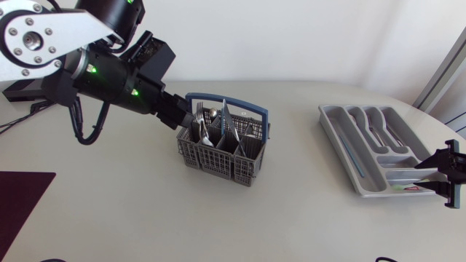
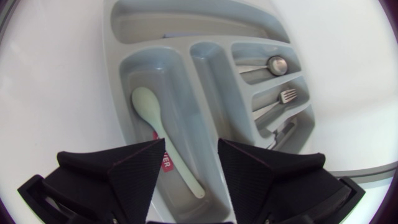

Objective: Sort the cutlery from the basket into the organizer compartments.

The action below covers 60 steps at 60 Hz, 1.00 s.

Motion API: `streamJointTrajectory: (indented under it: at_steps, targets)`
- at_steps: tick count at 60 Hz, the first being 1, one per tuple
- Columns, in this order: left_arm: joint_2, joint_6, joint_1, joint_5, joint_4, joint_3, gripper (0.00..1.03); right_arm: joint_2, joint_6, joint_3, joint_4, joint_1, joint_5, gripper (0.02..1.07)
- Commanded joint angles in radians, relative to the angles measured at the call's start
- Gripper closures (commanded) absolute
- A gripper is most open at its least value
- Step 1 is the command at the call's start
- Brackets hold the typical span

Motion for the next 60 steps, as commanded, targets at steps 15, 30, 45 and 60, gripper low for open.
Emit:
streamJointTrajectory:
  at_steps: [15,30,45,60]
  targets:
    - [0.002,0.003,-0.028,-0.011,0.010,-0.053,0.49,-0.141,0.155,-0.030,-0.061,0.008,-0.099,0.20]
    - [0.090,-0.062,-0.082,-0.036,-0.113,0.079,0.49,-0.270,0.209,-0.174,-0.075,0.031,-0.169,0.20]
    - [0.203,-0.165,-0.109,-0.047,-0.297,0.290,0.49,-0.423,0.243,-0.346,-0.061,0.078,-0.195,0.20]
    - [0.271,-0.177,-0.118,-0.148,-0.306,0.331,0.49,-0.543,0.346,-0.429,-0.043,0.143,-0.204,0.20]
